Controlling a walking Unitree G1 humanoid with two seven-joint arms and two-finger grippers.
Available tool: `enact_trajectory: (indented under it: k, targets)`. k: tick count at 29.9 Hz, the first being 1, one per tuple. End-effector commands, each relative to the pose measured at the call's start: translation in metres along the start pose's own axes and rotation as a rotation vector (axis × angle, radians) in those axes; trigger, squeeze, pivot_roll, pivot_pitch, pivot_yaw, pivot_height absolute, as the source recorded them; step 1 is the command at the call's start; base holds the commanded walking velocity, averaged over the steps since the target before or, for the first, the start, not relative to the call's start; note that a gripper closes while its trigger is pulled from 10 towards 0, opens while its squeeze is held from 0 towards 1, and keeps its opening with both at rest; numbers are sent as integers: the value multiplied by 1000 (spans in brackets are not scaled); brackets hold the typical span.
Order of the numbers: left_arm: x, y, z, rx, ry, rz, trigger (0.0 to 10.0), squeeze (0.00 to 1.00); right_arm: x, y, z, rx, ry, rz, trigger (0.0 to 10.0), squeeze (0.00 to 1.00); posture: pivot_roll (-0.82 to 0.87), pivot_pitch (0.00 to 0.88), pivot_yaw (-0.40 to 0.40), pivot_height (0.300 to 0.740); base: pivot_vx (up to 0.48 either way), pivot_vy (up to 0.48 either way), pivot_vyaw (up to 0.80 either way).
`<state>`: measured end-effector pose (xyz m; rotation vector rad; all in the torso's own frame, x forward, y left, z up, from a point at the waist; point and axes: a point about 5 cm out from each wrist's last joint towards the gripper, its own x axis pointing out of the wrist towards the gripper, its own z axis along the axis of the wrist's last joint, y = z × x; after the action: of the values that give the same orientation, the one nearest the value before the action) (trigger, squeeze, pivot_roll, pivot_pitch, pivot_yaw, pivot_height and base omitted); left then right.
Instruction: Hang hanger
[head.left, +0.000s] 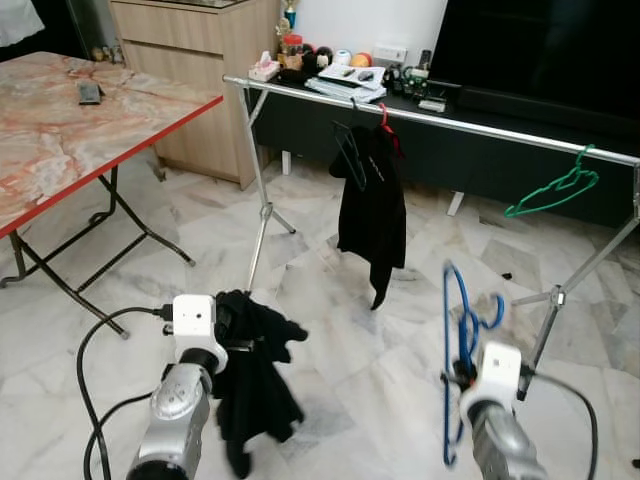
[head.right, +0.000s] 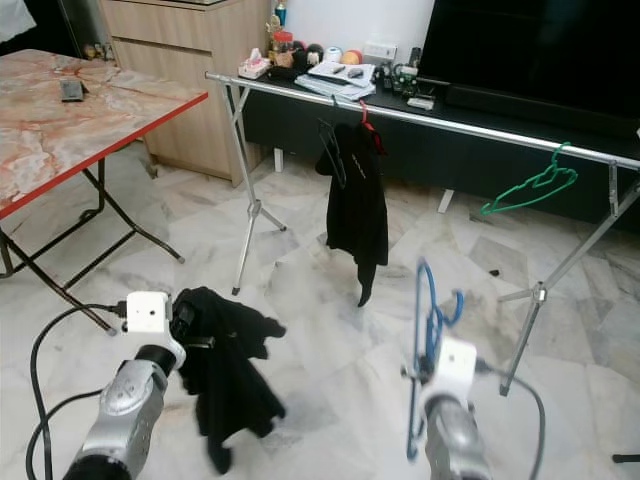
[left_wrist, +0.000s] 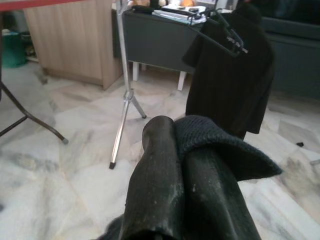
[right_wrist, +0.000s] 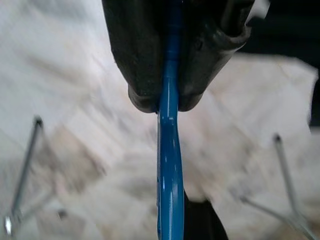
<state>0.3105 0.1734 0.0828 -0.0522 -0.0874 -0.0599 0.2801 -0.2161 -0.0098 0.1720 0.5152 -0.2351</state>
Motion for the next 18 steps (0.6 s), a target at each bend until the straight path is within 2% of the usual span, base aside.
enact_trajectory:
  k: [1, 3, 7, 10, 15, 18]
  targets:
    - [3, -2, 18, 19, -84, -14, 10000, 0, -2, -9, -6, 87, 23, -72, 10000, 0, 22, 23, -32, 740, 0, 0, 0]
    - [2, 3, 28, 10, -118, 15, 10000, 0, -3, -11, -11, 116, 25, -84, 10000, 0, 15, 11, -28, 740, 0, 0, 0]
    - [0, 9, 42, 15, -157, 23, 10000, 0, -8, -7, -25, 64, 66, -56, 10000, 0, 11, 0, -21, 740, 0, 0, 0]
    - [0, 9, 46, 19, -165, 14, 10000, 0, -12, -8, -37, 67, 100, -55, 10000, 0, 17, 0, -21, 740, 0, 0, 0]
    - [-1, 2, 45, 9, -152, 2, 10000, 0, -18, -6, -51, 49, 138, -37, 10000, 0, 13, 0, -22, 740, 0, 0, 0]
    - [-3, -3, 41, 2, -121, 0, 10000, 0, -18, -4, -52, 41, 138, -23, 10000, 0, 1, 0, -18, 740, 0, 0, 0]
